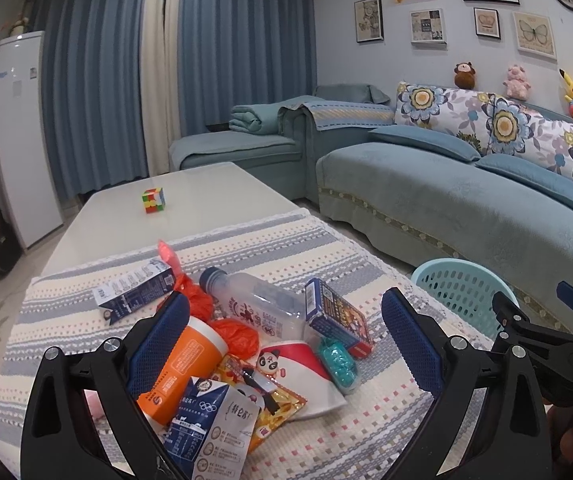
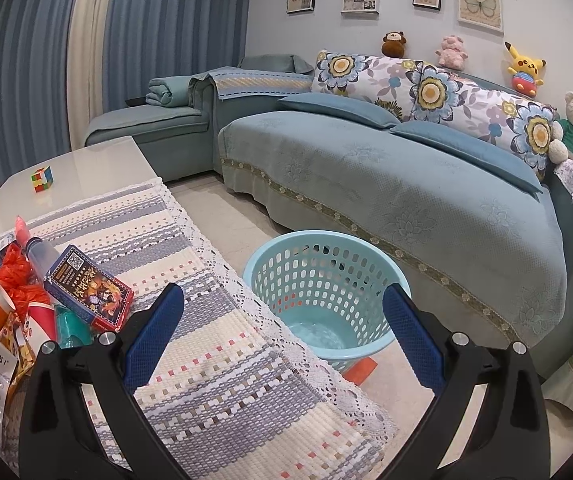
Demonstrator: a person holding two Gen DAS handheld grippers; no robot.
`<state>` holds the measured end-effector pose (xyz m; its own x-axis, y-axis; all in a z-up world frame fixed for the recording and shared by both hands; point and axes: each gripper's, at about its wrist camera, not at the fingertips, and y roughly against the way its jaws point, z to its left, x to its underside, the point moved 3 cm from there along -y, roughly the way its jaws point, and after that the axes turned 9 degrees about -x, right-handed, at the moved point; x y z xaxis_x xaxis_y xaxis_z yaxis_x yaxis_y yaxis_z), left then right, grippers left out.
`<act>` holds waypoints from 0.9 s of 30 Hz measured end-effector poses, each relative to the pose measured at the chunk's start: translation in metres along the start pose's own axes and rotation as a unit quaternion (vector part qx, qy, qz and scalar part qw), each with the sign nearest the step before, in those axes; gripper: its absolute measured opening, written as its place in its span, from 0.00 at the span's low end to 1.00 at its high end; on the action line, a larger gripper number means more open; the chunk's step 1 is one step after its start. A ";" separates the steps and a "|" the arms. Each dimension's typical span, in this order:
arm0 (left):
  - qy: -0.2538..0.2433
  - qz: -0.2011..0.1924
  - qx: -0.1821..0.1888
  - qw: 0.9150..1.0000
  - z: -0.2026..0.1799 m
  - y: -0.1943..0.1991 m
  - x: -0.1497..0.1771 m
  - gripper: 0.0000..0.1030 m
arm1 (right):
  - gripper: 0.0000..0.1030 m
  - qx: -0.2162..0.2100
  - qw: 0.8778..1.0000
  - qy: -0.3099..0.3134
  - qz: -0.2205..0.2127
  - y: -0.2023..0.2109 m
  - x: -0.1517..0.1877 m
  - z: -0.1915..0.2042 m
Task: Collect trash
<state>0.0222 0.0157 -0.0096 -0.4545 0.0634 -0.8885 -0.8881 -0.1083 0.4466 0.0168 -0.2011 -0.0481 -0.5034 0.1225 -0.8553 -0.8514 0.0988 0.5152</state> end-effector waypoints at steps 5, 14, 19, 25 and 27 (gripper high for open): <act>0.000 0.000 -0.001 1.000 0.001 0.000 0.000 0.91 | 0.92 -0.004 1.000 0.004 0.002 -0.001 0.000 0.002; 0.001 -0.002 -0.001 1.000 -0.001 0.002 0.000 0.91 | 0.92 -0.003 1.000 0.007 0.006 -0.001 0.000 0.003; 0.001 -0.002 -0.004 1.000 -0.002 0.003 0.000 0.91 | 0.92 -0.004 1.000 0.012 0.005 0.001 -0.001 0.005; 0.000 -0.008 -0.012 1.000 0.000 0.008 -0.002 0.91 | 0.92 -0.006 1.000 0.008 -0.002 0.004 -0.003 0.005; 0.003 -0.008 -0.017 1.000 0.002 0.007 -0.002 0.91 | 0.92 -0.007 1.000 0.009 -0.005 0.006 -0.004 0.005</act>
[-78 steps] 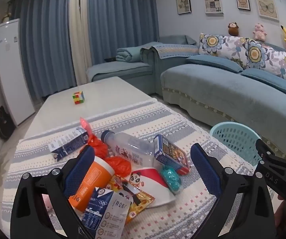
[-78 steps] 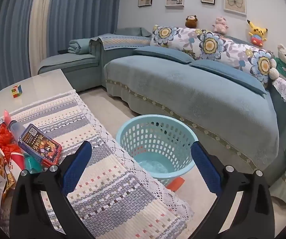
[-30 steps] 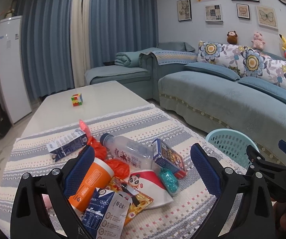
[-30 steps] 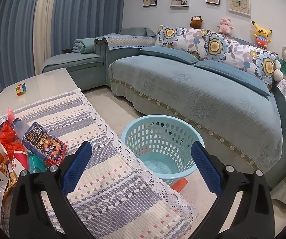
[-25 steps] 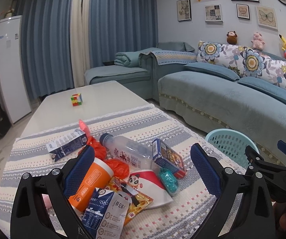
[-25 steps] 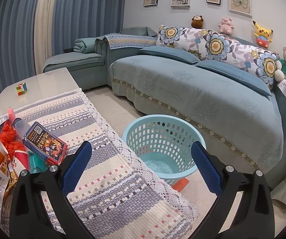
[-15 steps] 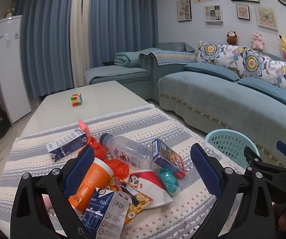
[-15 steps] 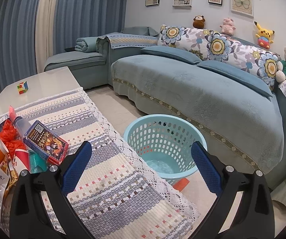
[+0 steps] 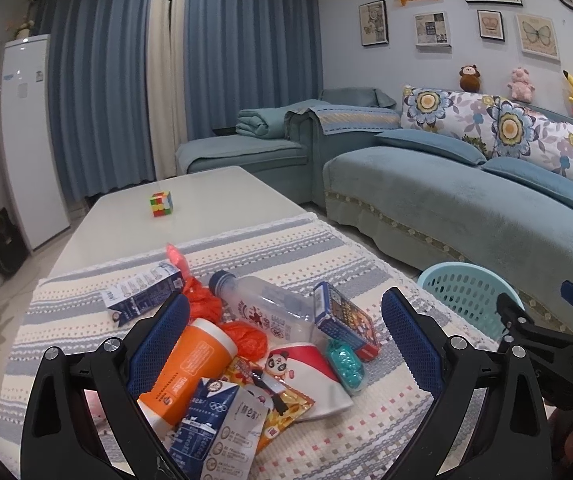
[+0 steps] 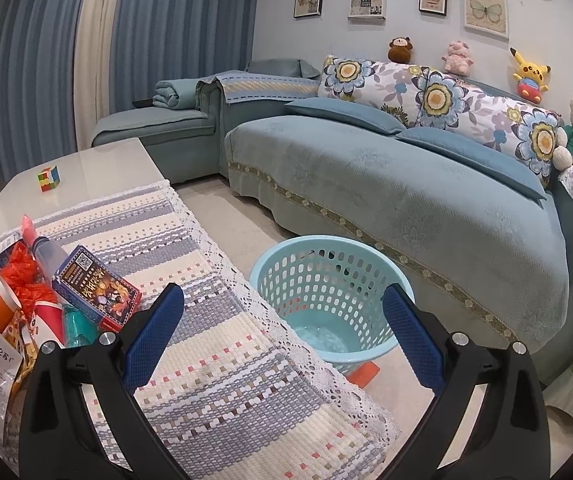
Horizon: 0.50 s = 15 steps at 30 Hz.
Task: Collect trash
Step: 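Grasp the pink-white bottle with the left tool while the right tool grasps the card box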
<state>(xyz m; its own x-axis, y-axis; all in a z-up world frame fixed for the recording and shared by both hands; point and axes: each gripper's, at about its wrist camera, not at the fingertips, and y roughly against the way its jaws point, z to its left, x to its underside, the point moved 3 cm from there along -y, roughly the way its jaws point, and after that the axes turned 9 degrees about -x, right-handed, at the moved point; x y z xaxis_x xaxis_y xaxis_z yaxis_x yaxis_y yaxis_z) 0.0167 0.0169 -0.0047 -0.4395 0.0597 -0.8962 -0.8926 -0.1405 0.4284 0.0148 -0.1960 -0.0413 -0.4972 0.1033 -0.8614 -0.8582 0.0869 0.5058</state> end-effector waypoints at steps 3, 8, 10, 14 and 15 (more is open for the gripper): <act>0.019 0.002 -0.009 1.000 0.013 0.000 -0.003 0.91 | 0.88 -0.013 1.000 0.009 0.004 0.000 -0.003 0.005; 0.081 0.003 -0.030 0.996 0.066 0.009 -0.011 0.91 | 0.69 -0.053 0.998 0.041 0.012 -0.001 -0.013 0.026; 0.087 0.003 -0.052 0.995 0.094 0.013 -0.007 0.91 | 0.69 -0.081 0.995 0.052 0.008 0.001 -0.018 0.036; 0.069 0.039 -0.089 0.993 0.150 0.003 0.009 0.91 | 0.69 -0.119 0.990 0.079 0.007 -0.001 -0.025 0.058; 0.069 0.049 -0.091 0.992 0.160 0.000 0.013 0.91 | 0.69 -0.128 0.988 0.084 0.008 -0.003 -0.027 0.062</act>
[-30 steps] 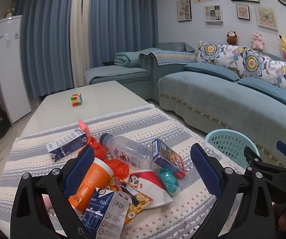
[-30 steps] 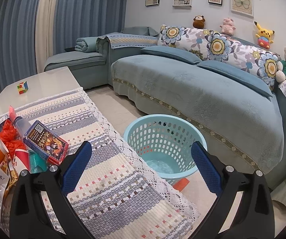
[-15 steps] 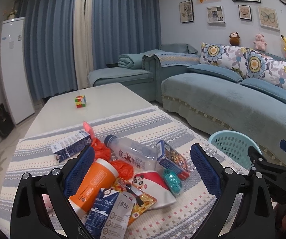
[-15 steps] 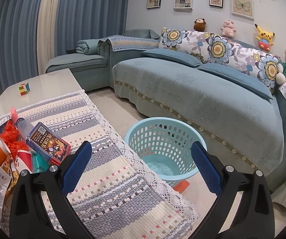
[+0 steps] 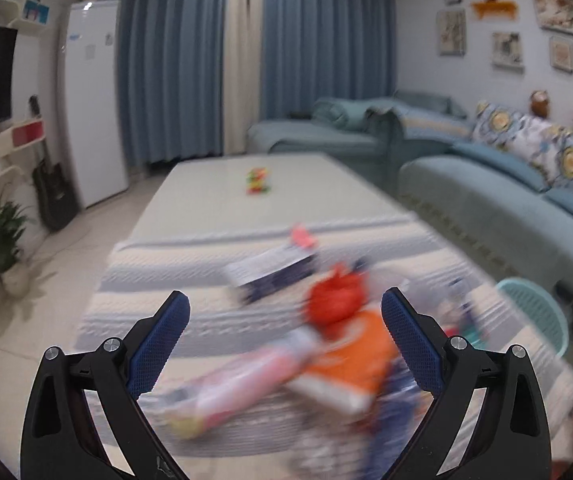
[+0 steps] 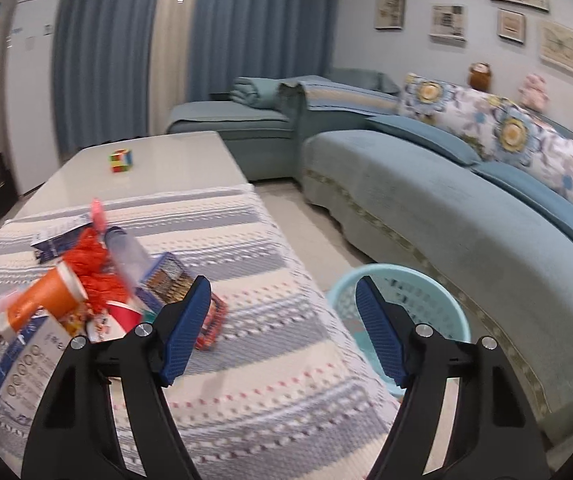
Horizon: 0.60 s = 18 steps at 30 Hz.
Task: Collect trash
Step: 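Grasp the pink-white bottle with the left tool while the right tool grasps the card box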
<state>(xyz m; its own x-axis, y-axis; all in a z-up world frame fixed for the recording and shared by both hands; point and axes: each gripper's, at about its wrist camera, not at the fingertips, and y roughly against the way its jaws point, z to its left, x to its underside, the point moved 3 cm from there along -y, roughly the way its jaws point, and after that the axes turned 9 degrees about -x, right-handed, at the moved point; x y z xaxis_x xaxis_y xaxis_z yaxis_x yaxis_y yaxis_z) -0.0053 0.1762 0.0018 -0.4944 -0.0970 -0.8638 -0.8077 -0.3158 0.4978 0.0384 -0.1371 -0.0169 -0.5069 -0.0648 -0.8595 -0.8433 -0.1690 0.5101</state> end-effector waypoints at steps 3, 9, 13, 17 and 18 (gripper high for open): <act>-0.003 0.048 -0.002 0.999 0.033 -0.026 0.014 0.91 | 0.69 -0.011 1.000 0.008 0.005 -0.008 -0.004 0.009; -0.055 0.104 0.028 0.993 0.044 -0.063 0.039 0.91 | 0.69 -0.047 0.999 0.011 0.025 -0.026 -0.005 0.018; -0.085 0.133 0.048 0.986 0.040 -0.086 0.049 0.90 | 0.69 -0.088 0.995 0.034 0.044 -0.040 -0.006 0.024; -0.101 0.157 0.064 0.980 0.035 -0.097 0.057 0.85 | 0.69 -0.124 0.988 0.064 0.066 -0.055 -0.001 0.033; -0.101 0.168 0.072 0.978 0.034 -0.100 0.059 0.84 | 0.69 -0.130 0.987 0.066 0.071 -0.058 0.000 0.034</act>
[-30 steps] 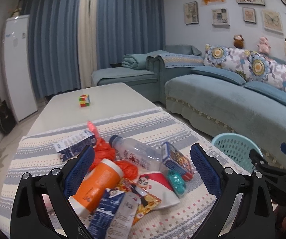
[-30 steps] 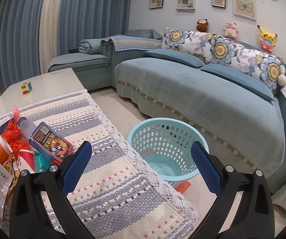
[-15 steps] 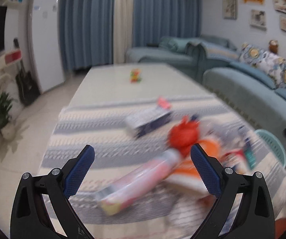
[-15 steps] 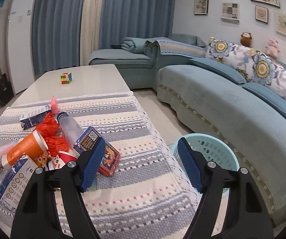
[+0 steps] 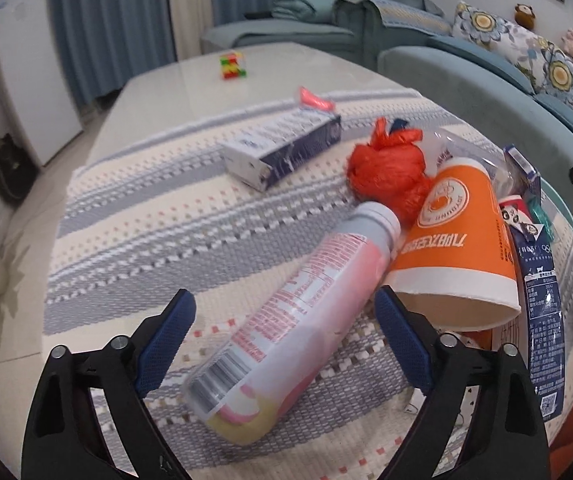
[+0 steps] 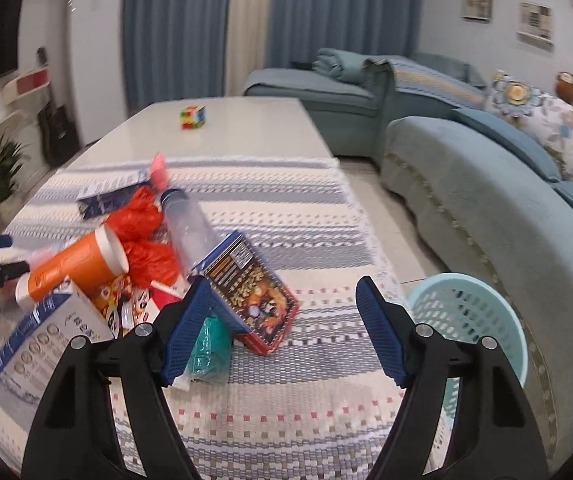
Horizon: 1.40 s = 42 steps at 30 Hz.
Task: Collect trash
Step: 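Grasp the pink-white bottle with the left tool while the right tool grasps the card box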
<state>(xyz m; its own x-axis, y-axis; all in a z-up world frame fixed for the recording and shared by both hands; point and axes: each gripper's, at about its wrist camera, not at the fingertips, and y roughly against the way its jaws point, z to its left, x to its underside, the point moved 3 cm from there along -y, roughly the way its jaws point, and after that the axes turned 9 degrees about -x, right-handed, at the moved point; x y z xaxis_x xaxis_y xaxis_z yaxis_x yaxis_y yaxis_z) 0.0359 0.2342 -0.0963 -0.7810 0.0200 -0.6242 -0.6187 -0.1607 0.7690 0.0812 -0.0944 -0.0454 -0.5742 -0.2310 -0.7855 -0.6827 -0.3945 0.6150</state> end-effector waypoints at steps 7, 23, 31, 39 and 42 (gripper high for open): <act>0.000 0.045 0.003 0.999 -0.011 -0.022 -0.001 0.74 | 0.69 -0.052 0.997 -0.003 0.051 -0.036 0.006 -0.004; 0.021 0.089 0.007 0.996 -0.036 -0.039 0.000 0.47 | 0.69 -0.075 0.990 -0.031 0.117 -0.110 -0.013 -0.033; 0.047 0.099 -0.002 0.994 -0.037 -0.046 -0.009 0.51 | 0.69 -0.095 0.983 -0.089 0.131 -0.133 -0.008 -0.053; 0.059 0.109 -0.013 0.992 -0.037 -0.044 -0.008 0.45 | 0.69 -0.079 0.985 0.014 0.155 -0.129 -0.003 -0.032; 0.071 0.097 -0.013 0.993 -0.037 -0.040 -0.007 0.45 | 0.69 -0.098 0.982 -0.003 0.164 -0.138 -0.003 -0.034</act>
<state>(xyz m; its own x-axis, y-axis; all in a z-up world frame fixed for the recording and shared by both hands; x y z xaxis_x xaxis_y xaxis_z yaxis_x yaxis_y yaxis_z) 0.0693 0.2042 -0.1283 -0.8645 -0.1526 -0.4789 -0.4538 -0.1728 0.8742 0.1923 -0.0697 -0.1304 -0.7510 -0.3698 -0.5469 -0.3610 -0.4635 0.8092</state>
